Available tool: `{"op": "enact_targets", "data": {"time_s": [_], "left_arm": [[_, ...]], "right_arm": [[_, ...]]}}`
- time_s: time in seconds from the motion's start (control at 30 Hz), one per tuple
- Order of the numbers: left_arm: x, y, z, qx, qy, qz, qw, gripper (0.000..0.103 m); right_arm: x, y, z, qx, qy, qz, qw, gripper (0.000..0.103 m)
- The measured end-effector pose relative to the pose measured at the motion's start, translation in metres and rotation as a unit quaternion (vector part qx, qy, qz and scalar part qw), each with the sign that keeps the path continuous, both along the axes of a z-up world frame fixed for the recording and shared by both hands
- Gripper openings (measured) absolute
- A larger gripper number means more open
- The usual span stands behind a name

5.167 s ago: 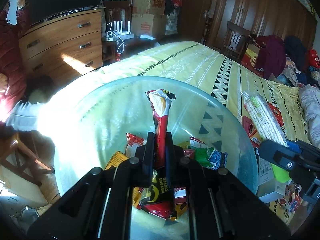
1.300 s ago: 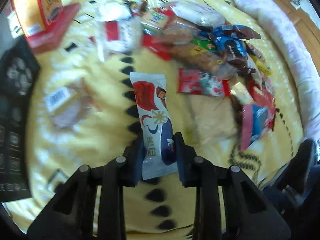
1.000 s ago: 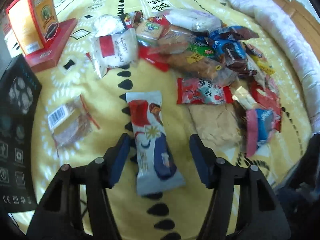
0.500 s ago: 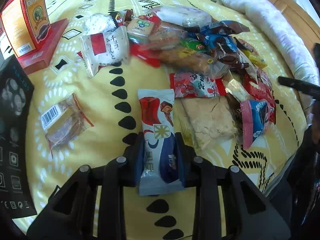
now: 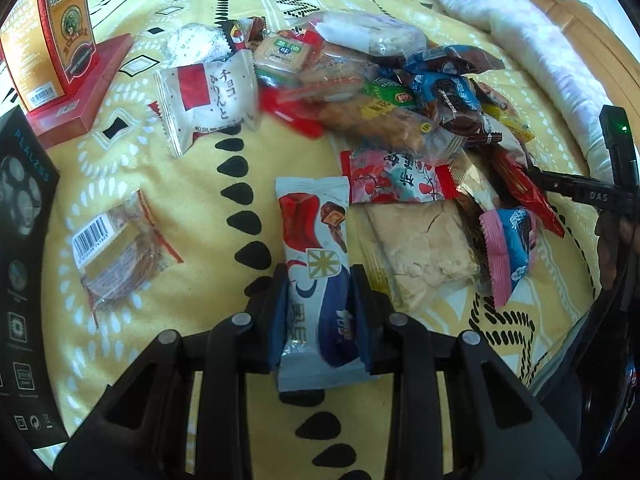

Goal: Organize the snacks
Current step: 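Grasp the white-blue bar with the left tool while the right tool grasps the pink pack, then carry both snacks over the glass bowl and open both tools to drop them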

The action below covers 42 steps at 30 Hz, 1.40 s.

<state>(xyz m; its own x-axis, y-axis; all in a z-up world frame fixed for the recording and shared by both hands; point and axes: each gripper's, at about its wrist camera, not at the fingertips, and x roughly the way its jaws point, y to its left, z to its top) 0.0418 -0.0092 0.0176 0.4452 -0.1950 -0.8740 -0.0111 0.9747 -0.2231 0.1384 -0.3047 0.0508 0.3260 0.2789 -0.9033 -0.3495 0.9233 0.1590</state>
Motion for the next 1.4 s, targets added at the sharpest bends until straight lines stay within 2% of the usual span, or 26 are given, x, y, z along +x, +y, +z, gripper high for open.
{"op": "enact_targets", "data": {"time_s": [0.13,0.2,0.23,0.27,0.33,0.47,0.63,0.77,0.93,1.1,1.27,1.4], "left_arm": [[0.001,-0.001,-0.002,0.003,-0.005,0.000,1.0000,0.035],[0.002,-0.003,-0.002,0.007,-0.007,-0.001,1.0000,0.034],[0.002,-0.004,-0.001,0.009,-0.007,0.000,0.9999,0.033],[0.002,-0.005,0.000,0.013,-0.007,0.003,0.9999,0.029],[0.001,-0.006,0.004,0.011,-0.012,0.000,0.9999,0.029],[-0.008,-0.005,0.023,0.010,-0.035,0.001,0.9993,0.028],[-0.021,0.009,0.066,0.009,-0.079,0.019,0.9966,0.028],[-0.036,0.036,0.111,0.014,-0.124,0.054,0.9907,0.028],[-0.068,0.102,0.167,0.041,-0.181,0.128,0.9744,0.028],[-0.119,0.182,0.202,0.085,-0.211,0.232,0.9460,0.029],[-0.170,0.258,0.213,0.126,-0.209,0.328,0.9126,0.028],[-0.198,0.299,0.204,0.144,-0.191,0.377,0.8946,0.028]], "right_arm": [[0.013,-0.001,-0.006,-0.001,0.006,-0.010,1.000,0.071],[0.015,0.000,-0.015,-0.019,0.012,-0.013,1.000,0.064],[0.015,0.001,-0.016,-0.032,0.006,-0.014,0.999,0.053],[0.012,0.001,-0.014,-0.033,0.005,-0.017,0.999,0.050],[0.007,-0.002,-0.003,-0.018,-0.001,-0.027,0.999,0.046],[-0.015,-0.009,0.029,-0.006,-0.039,-0.045,0.998,0.044],[-0.044,-0.015,0.080,0.022,-0.093,-0.077,0.992,0.044],[-0.064,0.020,0.124,0.054,-0.136,-0.060,0.987,0.044],[-0.071,0.096,0.172,0.095,-0.164,0.014,0.982,0.044],[-0.089,0.207,0.204,0.132,-0.176,0.106,0.970,0.044],[-0.128,0.335,0.230,0.177,-0.165,0.208,0.948,0.044],[-0.168,0.423,0.240,0.194,-0.154,0.279,0.928,0.044]]}}
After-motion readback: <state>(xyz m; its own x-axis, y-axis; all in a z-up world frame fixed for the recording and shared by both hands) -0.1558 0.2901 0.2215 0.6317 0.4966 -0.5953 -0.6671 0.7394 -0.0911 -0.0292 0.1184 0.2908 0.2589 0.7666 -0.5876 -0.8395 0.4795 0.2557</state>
